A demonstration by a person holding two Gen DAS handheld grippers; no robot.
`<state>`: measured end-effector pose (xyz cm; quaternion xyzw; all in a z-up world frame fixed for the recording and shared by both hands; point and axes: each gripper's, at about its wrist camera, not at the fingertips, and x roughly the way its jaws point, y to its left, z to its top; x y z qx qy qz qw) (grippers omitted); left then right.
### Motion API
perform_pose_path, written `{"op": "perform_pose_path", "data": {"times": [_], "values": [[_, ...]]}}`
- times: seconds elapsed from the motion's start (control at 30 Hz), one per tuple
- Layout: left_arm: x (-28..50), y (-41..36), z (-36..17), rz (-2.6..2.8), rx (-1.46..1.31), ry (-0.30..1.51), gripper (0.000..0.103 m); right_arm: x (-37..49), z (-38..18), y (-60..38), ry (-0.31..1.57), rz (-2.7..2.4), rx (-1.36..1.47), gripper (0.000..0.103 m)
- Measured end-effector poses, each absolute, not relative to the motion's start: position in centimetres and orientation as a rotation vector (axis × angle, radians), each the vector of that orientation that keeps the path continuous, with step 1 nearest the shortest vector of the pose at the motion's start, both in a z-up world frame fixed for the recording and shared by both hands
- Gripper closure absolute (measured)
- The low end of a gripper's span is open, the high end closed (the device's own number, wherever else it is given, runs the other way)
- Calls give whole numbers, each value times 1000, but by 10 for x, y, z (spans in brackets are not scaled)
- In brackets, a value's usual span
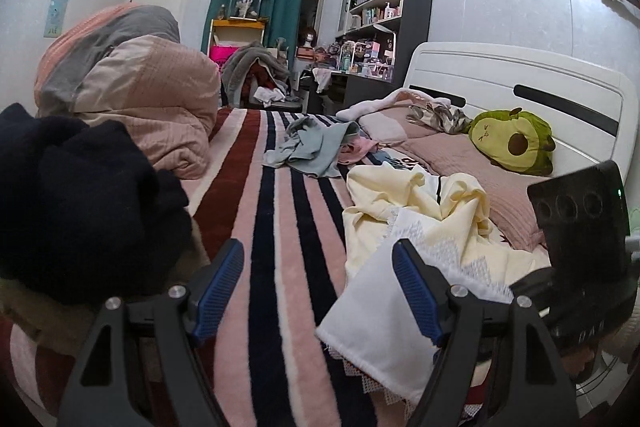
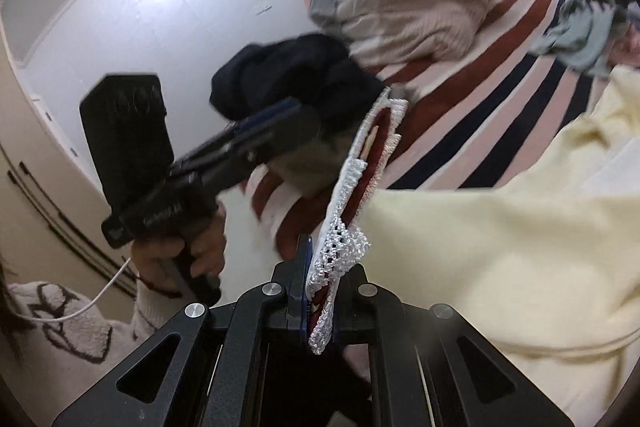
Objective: Fold small clothes
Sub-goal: 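Grasp the white lace-edged cloth with the right gripper and lift it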
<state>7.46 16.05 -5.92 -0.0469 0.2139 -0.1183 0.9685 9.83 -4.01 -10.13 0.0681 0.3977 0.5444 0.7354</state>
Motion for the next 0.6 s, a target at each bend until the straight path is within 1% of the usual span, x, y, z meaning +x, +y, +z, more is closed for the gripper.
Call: {"op": "perform_pose_path", "data": {"times": [0.17, 0.3, 0.43, 0.6], "values": [[70, 160, -57, -225, -91, 428, 30, 91, -99, -43, 872, 1186, 161, 101], [70, 156, -55, -231, -93, 426, 28, 91, -84, -65, 818, 1135, 186, 101], [78, 139, -55, -263, -71, 436, 27, 100, -73, -111, 773, 994, 224, 101], [94, 110, -56, -303, -43, 456, 27, 115, -86, -177, 782, 748, 228, 101]]}}
